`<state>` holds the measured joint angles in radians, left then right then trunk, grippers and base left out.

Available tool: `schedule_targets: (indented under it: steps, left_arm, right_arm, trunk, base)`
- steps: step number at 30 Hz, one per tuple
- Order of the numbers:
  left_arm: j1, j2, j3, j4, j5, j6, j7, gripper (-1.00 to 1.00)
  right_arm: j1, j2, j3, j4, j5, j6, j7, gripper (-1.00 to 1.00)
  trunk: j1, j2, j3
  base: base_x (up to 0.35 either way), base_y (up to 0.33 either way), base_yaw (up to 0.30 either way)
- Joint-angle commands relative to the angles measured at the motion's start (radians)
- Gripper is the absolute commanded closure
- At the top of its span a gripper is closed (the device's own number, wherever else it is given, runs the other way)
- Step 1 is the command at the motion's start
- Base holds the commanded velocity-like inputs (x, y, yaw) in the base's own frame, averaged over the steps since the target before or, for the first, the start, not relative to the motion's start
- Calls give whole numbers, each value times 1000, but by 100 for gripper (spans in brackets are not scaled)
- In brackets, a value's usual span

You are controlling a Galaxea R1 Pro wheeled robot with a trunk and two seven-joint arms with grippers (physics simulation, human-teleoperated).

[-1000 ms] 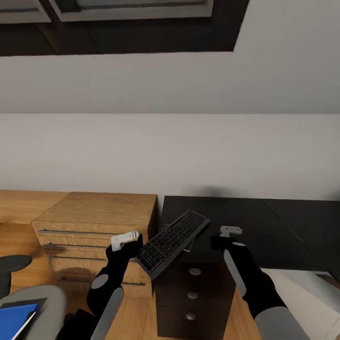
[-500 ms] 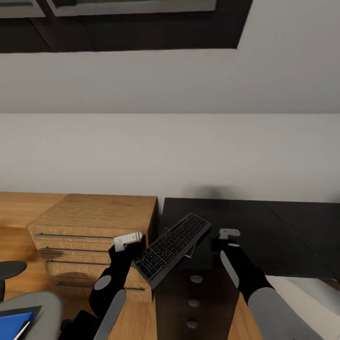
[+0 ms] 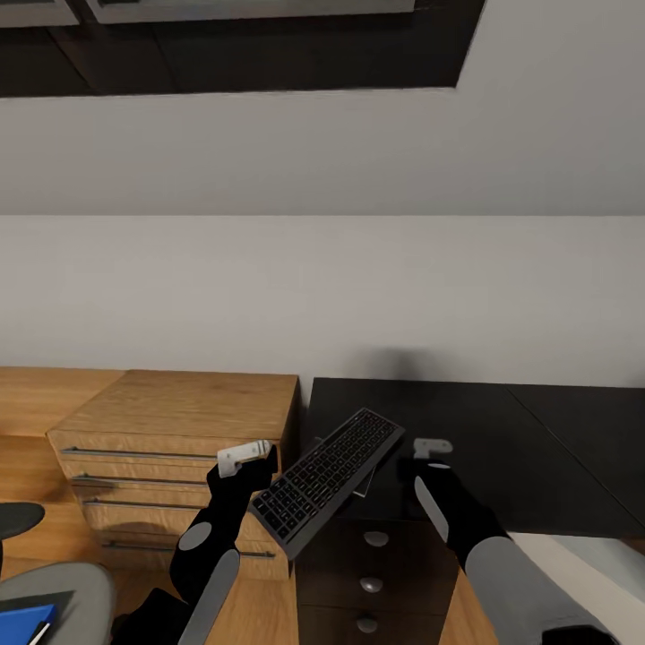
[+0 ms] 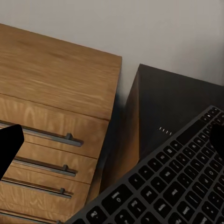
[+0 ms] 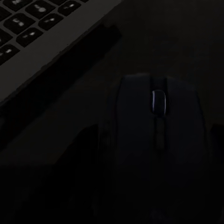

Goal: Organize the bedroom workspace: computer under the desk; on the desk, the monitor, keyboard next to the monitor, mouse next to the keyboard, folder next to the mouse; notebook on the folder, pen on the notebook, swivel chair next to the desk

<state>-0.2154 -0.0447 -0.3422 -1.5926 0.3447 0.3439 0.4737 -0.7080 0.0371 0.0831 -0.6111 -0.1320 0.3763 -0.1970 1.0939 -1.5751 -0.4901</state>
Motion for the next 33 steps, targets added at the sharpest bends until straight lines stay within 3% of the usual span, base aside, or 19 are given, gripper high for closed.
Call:
schedule_targets:
  steps: [1,25,33]
  left_arm:
    - [-1,0,-1,-1,8,3,8,-100]
    - [-1,-2,-14,-4,8,2,8,-100]
    - [-1,-4,-18,-4,8,1,8,-100]
  right_arm:
    - [-2,1,6,2,-12,8,-7,100]
    - [-5,13,7,7,-9,42,-8,100]
    - [-5,13,7,7,-9,41,-9,100]
  trunk:
    - [0,-1,-1]
    - [0,-1,-1]
    - [31,-57,-26]
  base:
    - [0,0,0]
    - [0,0,0]
    - [0,0,0]
